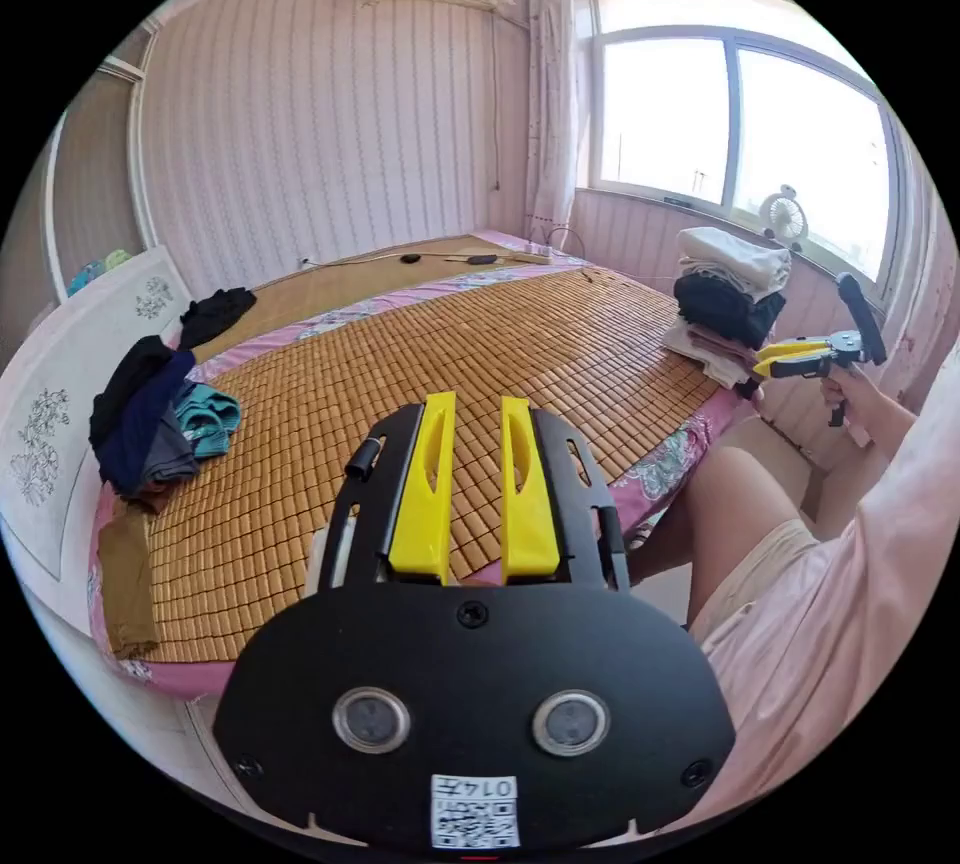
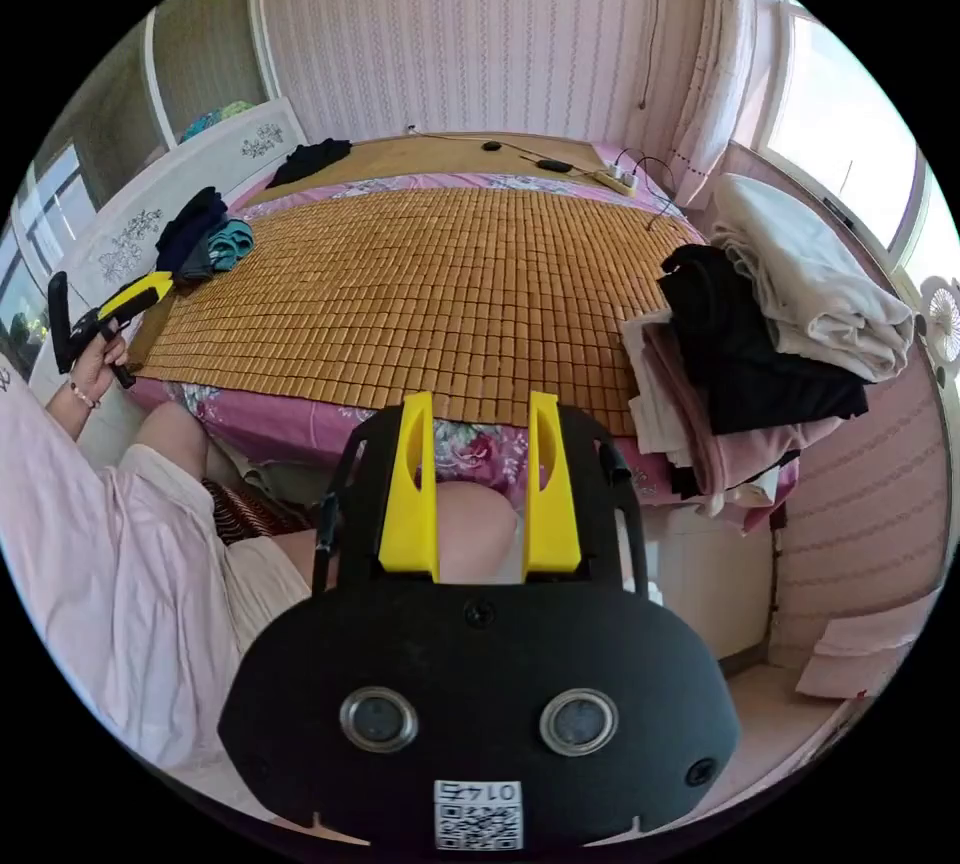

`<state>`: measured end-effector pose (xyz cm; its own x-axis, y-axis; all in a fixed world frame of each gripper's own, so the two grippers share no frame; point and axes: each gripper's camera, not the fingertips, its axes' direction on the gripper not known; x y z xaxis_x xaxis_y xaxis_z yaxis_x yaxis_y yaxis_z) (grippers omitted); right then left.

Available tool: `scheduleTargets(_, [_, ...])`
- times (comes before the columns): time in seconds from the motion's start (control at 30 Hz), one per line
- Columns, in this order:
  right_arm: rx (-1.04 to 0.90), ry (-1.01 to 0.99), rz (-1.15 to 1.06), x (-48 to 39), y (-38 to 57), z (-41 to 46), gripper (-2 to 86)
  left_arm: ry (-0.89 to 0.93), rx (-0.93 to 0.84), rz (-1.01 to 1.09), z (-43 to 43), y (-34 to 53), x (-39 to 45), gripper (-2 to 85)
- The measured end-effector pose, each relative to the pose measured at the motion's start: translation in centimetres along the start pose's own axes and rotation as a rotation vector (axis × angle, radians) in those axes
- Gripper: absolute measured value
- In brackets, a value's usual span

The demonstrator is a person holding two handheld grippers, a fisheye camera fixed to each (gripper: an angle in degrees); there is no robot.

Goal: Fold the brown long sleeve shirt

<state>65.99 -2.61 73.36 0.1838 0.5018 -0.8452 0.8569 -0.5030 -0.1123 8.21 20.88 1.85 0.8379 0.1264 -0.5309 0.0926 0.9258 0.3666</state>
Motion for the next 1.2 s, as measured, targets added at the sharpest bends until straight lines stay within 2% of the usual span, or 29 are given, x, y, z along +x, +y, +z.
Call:
scheduleTargets(0.07, [-0.018,-0.08,-0.106,-4.1,-1.3,3.7,13.2,-0.094,0.033,-0.122,-4.3,1.4,-4.4,6.8])
scheduleTargets(0.2, [-0.087,-0.283,-0.416,-13.9,-5.1,11.7,13.4,-0.159,0.084,-0.325,-10.5,3.9,-12.1,6.5])
scheduleTargets(0.37, [-0.159,-0.407,-0.692,-24.0,-9.7,20.0,13.3,-0.344,0.025,-0.558,-19.5,9.8,-23.7,7.2])
scheduleTargets(0.57, [-0.274,-0.533,-0.943,-36.4,-15.6,29.6,12.1,-0.414,-0.066,-0.796,-26.3,15.7,-36.7,7.9])
scheduleTargets(0.8, [-0.31,-0.469,-1.256,-53.0,-20.9,40.3,10.3,-0.522,-0.083,-0.916,-31.2,17.2,-52.2,7.9])
scheduleTargets(0.97, [-0.379,-0.493,-1.365,-63.7,-23.6,47.5,9.3,-0.521,-0.054,-0.92,-34.1,16.9,-63.9,8.1])
scheduleTargets(1.1, [-0.397,-0.436,-1.46,-71.0,-24.7,52.9,8.7,-0.522,-0.12,-0.938,-33.9,15.9,-69.8,9.7])
scheduleTargets(1.2, [-0.404,-0.383,-1.439,-74.6,-24.5,57.7,9.1,-0.456,-0.123,-0.977,-33.5,14.9,-73.0,10.6])
